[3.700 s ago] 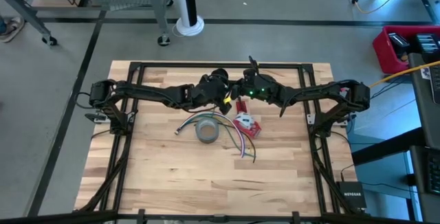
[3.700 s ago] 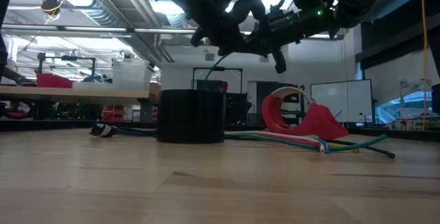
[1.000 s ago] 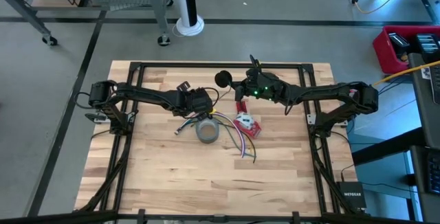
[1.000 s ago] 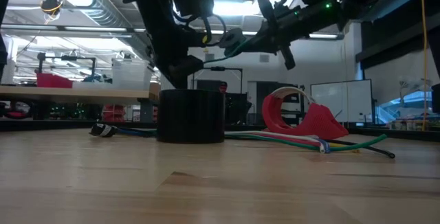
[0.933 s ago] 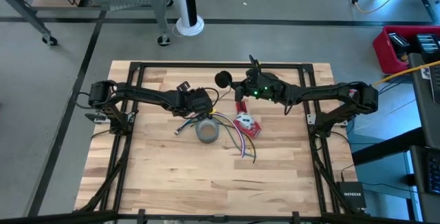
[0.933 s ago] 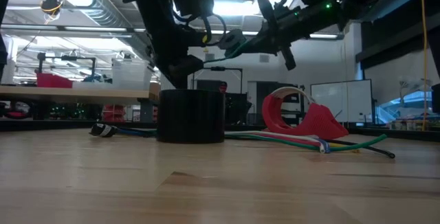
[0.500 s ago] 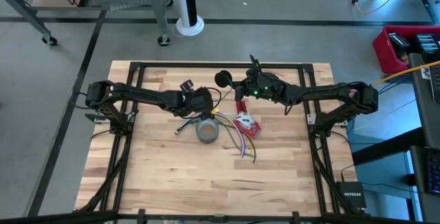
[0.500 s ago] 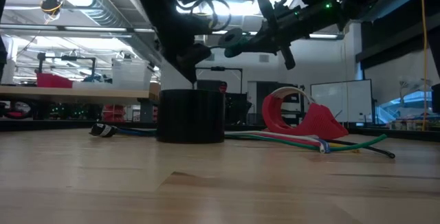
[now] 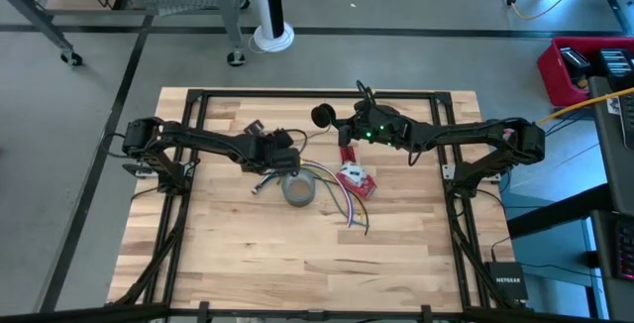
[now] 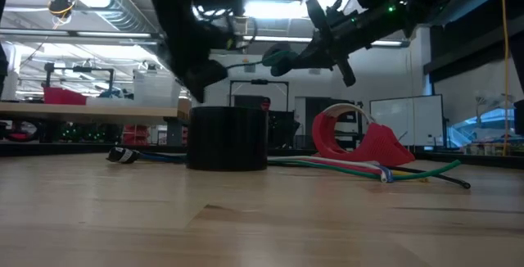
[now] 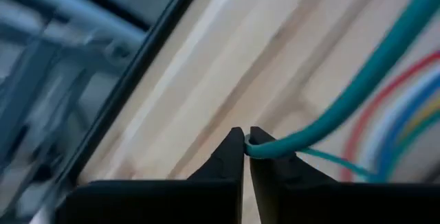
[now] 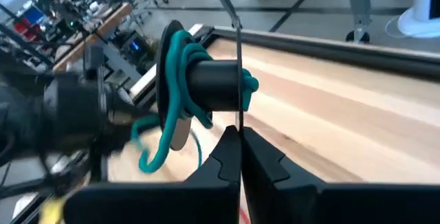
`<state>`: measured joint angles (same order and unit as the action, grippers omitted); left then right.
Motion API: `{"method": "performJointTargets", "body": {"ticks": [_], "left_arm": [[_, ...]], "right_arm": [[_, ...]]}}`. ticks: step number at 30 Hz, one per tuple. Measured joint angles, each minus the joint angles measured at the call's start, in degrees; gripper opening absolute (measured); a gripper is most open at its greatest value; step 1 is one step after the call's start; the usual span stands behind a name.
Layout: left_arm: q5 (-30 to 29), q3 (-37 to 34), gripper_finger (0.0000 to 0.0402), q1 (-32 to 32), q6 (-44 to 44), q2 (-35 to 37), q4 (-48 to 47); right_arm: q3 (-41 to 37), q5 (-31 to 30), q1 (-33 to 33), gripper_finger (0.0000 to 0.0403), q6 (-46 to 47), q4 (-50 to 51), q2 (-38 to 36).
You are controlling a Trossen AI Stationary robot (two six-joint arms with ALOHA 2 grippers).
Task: Coil cords
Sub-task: Coil the green wire onto the black spool
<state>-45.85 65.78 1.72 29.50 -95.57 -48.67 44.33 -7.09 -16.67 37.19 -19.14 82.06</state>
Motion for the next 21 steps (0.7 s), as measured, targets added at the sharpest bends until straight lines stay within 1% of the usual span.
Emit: {"method": "performJointTargets", "body": {"ticks": [3, 5, 9, 14, 21], "left_arm": [[-2.5, 0.0, 0.0003, 0.02, 4.55, 0.0, -4.99], [-2.96, 0.0, 0.0003, 0.08, 4.63, 0.0, -5.51], [-3.0, -1.87, 0.0002, 0.26, 2.53, 0.07, -1.16], [-2.49, -5.28, 0.0002, 0.24, -0.26, 0.07, 6.5], [-2.35, -9.16, 0.0001, 1.01, 0.54, 0.07, 7.85]], "right_arm": [[-0.02, 3.38, 0.06, 0.0003, 0.0, 0.04, 0.02], [-0.02, 6.2, 0.11, 0.0003, 0.01, -0.39, -0.08], [-0.02, 9.99, 0.13, 0.0003, 1.54, -2.5, -0.48], [-0.02, 11.12, 0.13, 0.0003, 2.08, -5.02, -0.5], [-0.02, 16.58, 0.13, 0.0003, 4.48, -5.3, -0.5]]}}
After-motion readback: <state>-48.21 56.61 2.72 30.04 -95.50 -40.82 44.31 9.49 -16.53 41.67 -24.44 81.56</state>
